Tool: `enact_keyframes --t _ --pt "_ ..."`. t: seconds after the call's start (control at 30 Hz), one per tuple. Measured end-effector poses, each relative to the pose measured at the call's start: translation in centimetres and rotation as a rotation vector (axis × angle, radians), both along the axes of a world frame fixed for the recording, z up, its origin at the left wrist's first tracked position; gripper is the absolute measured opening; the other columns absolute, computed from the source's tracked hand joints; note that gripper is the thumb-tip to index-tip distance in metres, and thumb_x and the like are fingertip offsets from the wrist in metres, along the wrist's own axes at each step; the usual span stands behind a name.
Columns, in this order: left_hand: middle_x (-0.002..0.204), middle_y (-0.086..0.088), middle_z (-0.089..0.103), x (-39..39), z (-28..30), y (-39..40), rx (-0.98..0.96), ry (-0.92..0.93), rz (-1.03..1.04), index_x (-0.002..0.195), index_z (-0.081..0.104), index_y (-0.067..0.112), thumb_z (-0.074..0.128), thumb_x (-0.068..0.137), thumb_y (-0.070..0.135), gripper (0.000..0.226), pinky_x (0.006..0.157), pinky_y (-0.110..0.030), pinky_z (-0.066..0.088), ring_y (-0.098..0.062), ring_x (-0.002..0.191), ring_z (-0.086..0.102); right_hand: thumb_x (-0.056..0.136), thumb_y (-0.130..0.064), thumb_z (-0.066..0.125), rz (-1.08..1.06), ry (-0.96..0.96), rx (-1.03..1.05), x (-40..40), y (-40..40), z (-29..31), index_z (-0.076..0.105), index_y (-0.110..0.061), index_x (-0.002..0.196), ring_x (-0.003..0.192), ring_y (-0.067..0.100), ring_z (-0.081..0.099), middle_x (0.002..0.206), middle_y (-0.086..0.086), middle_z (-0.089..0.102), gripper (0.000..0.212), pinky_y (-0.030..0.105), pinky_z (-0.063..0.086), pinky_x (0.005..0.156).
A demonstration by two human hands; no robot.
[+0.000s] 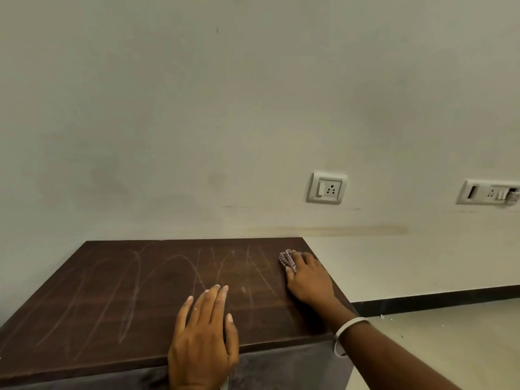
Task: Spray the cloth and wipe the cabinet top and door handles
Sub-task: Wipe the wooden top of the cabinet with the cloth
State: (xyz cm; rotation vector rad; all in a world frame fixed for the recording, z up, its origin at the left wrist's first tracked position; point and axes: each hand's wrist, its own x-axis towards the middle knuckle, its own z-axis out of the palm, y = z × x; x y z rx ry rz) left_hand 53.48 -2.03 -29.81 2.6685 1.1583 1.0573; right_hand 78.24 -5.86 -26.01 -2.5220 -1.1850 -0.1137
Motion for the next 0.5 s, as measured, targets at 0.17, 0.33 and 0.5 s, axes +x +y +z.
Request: enact_keyframes --t 0.17,0.33,0.5 --pt "0.125 -0.003 0.066 -0.2 0.4 -0.3 -0.019 0.017 0.003 0.125 0.063 0.016 0.012 0.095 0.042 0.064 0.109 -0.037 0.027 -0.018 0.113 0.064 0.096 -0.046 0.033 0.018 0.018 -0.002 0.3 -1.5 0.2 0.027 -0.023 0.148 0.135 0.026 0.037 0.151 0.004 0.033 0.056 0.039 0.032 0.111" --pt "0.126 -0.002 0.065 -0.2 0.3 -0.3 -0.028 0.021 0.004 0.127 0.062 0.016 0.014 0.095 0.041 0.063 0.11 -0.039 0.031 -0.017 0.115 0.062 0.097 -0.044 0.034 -0.109 0.039 0.023 1.7 -3.8 0.4 0.029 -0.022 0.146 0.132 0.028 0.04 0.15 0.006 0.035 0.054 0.04 0.034 0.109" --pt "0.127 -0.003 0.065 -0.1 0.3 -0.4 -0.025 0.018 0.007 0.127 0.062 0.015 0.013 0.095 0.041 0.063 0.11 -0.04 0.031 -0.018 0.116 0.062 0.096 -0.043 0.035 -0.116 0.034 0.023 0.0 -3.5 0.3 0.029 -0.022 0.145 0.133 0.027 0.039 0.15 0.006 0.034 0.054 0.041 0.033 0.11"
